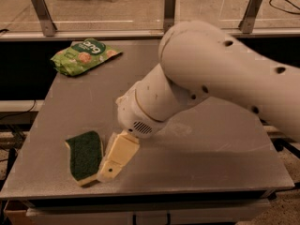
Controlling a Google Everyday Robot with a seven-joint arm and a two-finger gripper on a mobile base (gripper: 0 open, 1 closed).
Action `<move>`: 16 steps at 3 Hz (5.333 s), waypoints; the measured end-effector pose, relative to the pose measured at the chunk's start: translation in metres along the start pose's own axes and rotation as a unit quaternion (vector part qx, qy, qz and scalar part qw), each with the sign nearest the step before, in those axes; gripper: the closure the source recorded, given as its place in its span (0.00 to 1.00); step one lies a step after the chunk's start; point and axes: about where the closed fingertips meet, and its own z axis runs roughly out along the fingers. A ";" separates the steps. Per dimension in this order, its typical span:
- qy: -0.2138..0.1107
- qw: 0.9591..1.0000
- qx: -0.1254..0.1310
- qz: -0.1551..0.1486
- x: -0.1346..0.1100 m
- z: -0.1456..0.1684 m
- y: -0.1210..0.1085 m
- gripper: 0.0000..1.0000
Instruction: Move sponge near green rice chip bag
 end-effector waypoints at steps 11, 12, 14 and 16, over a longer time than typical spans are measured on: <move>-0.033 0.986 0.149 0.061 -0.004 0.008 -0.181 1.00; -0.043 0.985 0.151 0.071 -0.006 0.026 -0.228 1.00; -0.044 0.982 0.154 0.098 -0.006 0.051 -0.287 0.59; -0.043 0.981 0.157 0.106 -0.003 0.054 -0.302 0.13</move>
Offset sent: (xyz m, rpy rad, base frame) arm -0.0170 0.0550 -0.0403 0.0353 0.1249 -0.1366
